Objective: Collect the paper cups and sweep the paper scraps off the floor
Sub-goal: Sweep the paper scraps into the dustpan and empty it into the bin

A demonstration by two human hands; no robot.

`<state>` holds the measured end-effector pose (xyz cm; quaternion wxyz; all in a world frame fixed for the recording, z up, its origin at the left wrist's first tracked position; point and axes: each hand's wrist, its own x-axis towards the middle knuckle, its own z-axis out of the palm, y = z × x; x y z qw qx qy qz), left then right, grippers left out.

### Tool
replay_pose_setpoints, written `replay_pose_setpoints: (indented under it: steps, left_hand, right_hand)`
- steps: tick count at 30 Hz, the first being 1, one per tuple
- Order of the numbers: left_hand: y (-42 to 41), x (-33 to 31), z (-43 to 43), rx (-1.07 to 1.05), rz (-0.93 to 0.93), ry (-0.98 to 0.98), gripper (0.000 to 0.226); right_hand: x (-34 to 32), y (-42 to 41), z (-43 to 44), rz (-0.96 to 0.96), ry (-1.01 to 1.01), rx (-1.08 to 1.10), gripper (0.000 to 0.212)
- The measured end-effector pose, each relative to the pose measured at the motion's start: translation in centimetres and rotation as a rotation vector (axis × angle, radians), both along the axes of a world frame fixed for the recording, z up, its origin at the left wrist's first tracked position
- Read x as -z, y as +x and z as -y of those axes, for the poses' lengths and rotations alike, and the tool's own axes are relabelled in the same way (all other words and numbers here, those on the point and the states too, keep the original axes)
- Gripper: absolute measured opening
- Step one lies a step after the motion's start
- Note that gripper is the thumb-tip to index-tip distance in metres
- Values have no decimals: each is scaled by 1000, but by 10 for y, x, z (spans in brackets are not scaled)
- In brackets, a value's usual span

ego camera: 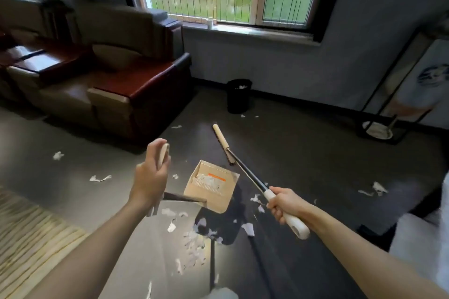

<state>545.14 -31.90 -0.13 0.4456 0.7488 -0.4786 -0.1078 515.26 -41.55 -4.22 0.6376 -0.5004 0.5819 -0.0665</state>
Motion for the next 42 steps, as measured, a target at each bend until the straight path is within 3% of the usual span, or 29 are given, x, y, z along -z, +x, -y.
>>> replay_pose_setpoints:
  steps: [11,18,27,33,36,40,42]
  left_hand:
    - [60,5,305,48,-50,-28,33]
    - [108,-18,474,88,39,0,36]
    - [194,-26,718,203,130,-56,34]
    - [238,-44,834,274,238,-77,34]
    - [250,-53,892,409,317,-91,41]
    - [268,-62,970,655,551,-133,46]
    - [266,-60,990,738,698,-34,47]
  right_hand:
    - [-3,42,289,91,78,128,65]
    - [-28,75,446,167,49,256,56]
    - [-30,151,664,157,0,284,69]
    - [-47,202,754,230,41,372,65]
    - [-48,217,782,282,61,408,61]
    - [-36,233,810,325,70,477,51]
    - [-32,242,813,319,68,523,53]
